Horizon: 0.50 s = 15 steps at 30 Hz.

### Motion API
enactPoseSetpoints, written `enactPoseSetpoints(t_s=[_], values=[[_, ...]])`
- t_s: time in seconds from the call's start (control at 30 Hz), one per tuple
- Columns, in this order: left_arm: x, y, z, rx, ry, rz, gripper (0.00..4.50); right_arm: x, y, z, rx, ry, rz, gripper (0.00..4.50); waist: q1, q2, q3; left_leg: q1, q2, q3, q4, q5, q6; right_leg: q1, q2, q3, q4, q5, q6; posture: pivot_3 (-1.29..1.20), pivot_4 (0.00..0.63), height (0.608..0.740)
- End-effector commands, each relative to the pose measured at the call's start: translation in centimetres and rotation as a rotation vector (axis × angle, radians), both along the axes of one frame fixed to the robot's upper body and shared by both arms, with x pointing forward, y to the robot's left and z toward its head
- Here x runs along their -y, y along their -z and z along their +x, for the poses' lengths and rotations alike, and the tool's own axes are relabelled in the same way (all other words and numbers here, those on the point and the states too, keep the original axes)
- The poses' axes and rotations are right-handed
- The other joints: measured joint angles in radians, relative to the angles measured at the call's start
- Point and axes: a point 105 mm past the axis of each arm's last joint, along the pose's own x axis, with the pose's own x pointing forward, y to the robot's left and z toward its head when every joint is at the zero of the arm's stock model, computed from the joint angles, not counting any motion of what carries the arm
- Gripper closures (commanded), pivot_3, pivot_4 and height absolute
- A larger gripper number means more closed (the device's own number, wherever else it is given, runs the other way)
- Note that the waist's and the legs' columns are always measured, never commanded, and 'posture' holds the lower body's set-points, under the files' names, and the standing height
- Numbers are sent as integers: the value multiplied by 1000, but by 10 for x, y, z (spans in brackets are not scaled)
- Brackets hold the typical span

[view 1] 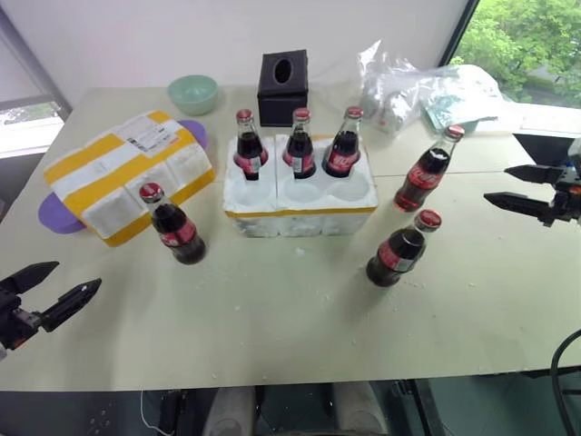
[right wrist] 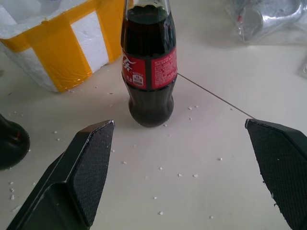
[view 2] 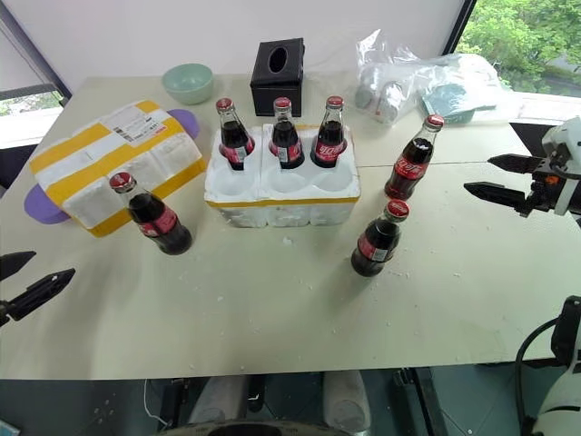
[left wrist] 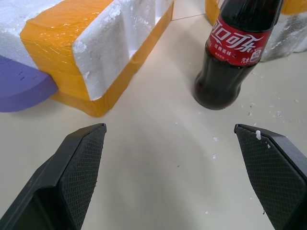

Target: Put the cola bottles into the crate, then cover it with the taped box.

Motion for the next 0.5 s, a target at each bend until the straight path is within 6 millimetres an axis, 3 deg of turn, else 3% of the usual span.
enactPoseSetpoints(t_s=[0.03, 0.37, 0.5], values=[[-3, -11, -2, 41, -13, 40, 21, 3, -21, 1, 79, 10, 3, 0, -1, 0, 0, 0, 0, 0, 0, 0, 0, 0, 0, 0, 0, 0, 0, 0, 150, 737], [0, -16, 2, 61, 9, -18, 21, 1, -16, -1, 29, -4, 54, 0, 0, 0, 0, 1, 0, 0, 1, 0, 0, 0, 0, 0, 1, 0, 0, 0, 150, 737], [4, -21, 5, 79, 29, 0, 21, -2, -23, 1, 54, -20, 19, 0, 0, 0, 0, 1, 0, 0, 1, 0, 0, 0, 0, 0, 2, 0, 0, 0, 150, 737]])
